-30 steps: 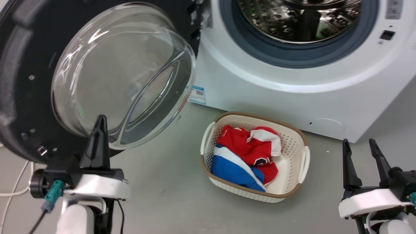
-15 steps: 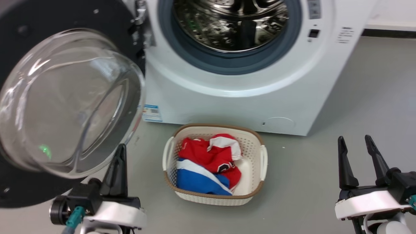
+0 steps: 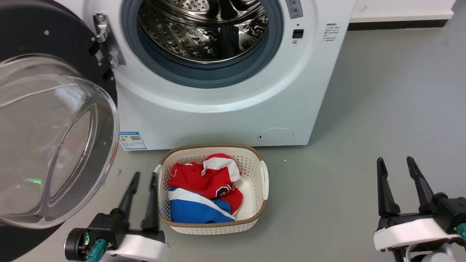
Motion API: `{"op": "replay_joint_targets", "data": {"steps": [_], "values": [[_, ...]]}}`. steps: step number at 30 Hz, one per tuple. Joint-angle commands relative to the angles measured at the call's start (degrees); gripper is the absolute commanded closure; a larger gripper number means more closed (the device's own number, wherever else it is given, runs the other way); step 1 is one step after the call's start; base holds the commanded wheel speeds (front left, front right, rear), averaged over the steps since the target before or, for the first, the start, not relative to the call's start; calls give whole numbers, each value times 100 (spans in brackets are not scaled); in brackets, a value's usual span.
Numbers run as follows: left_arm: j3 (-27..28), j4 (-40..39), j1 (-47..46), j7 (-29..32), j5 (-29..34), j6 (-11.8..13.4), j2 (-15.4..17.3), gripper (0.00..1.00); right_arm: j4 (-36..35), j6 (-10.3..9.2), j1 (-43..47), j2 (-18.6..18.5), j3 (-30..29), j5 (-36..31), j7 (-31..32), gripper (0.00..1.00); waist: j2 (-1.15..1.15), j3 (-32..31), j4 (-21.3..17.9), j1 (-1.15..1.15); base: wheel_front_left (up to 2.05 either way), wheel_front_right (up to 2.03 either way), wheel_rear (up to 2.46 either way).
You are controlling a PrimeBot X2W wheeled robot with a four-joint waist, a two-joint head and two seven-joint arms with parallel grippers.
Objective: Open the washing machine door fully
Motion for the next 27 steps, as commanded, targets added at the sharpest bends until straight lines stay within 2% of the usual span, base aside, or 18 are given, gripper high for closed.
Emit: {"op": "replay_joint_targets", "data": {"steps": [1, 7, 12, 27], "values": [[-47, 34, -8, -8, 2, 131, -7, 0, -12, -4, 48, 19, 10, 41, -12, 0, 0, 9, -70, 0, 0, 0, 0], [-201, 50, -58, -8, 195, 308, -8, 0, -18, -4, 81, 19, -2, 60, -12, 0, 0, 3, -92, 0, 0, 0, 0], [-239, -68, -44, -8, 110, 409, -7, 0, -24, -4, 41, 19, 1, 89, -12, 0, 0, 23, -44, 0, 0, 0, 0], [-186, -113, -25, -8, 171, 376, -7, 0, -1, -4, 12, 19, 6, 78, -12, 0, 0, 46, 60, 0, 0, 0, 0]]}}
